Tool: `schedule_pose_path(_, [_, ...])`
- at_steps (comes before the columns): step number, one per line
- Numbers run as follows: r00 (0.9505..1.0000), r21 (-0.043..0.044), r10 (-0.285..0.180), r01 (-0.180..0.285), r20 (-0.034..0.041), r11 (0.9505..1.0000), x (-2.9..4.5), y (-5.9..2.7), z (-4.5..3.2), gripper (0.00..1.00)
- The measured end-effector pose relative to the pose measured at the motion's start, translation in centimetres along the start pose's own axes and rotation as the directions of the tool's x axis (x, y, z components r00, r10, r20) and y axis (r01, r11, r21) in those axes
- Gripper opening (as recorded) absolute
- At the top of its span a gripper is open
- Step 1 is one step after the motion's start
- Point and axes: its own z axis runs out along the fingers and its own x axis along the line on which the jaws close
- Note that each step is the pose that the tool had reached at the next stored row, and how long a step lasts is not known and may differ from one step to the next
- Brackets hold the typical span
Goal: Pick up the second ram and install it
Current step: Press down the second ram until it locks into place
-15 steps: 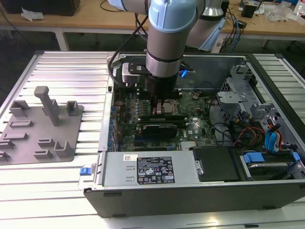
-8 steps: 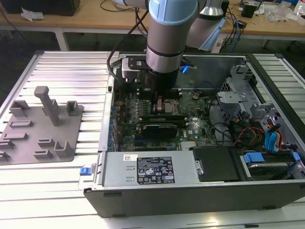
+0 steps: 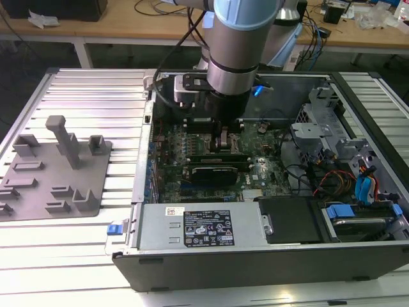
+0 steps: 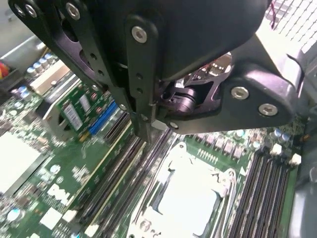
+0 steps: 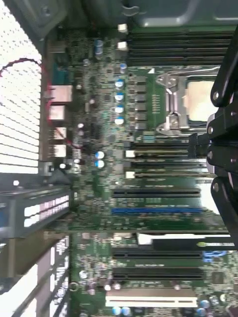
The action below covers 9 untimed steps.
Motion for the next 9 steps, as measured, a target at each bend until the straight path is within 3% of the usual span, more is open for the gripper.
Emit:
schedule_pose_path(3, [1.0, 0.0001, 0.0, 0.0, 0.0, 1.0, -0.01, -1.2, -0.04, 0.08])
schedule_pose_path(9, [1.0, 0.0, 0.0, 0.0, 0.0001, 1.0, -0.05, -1.23, -0.53, 0.08])
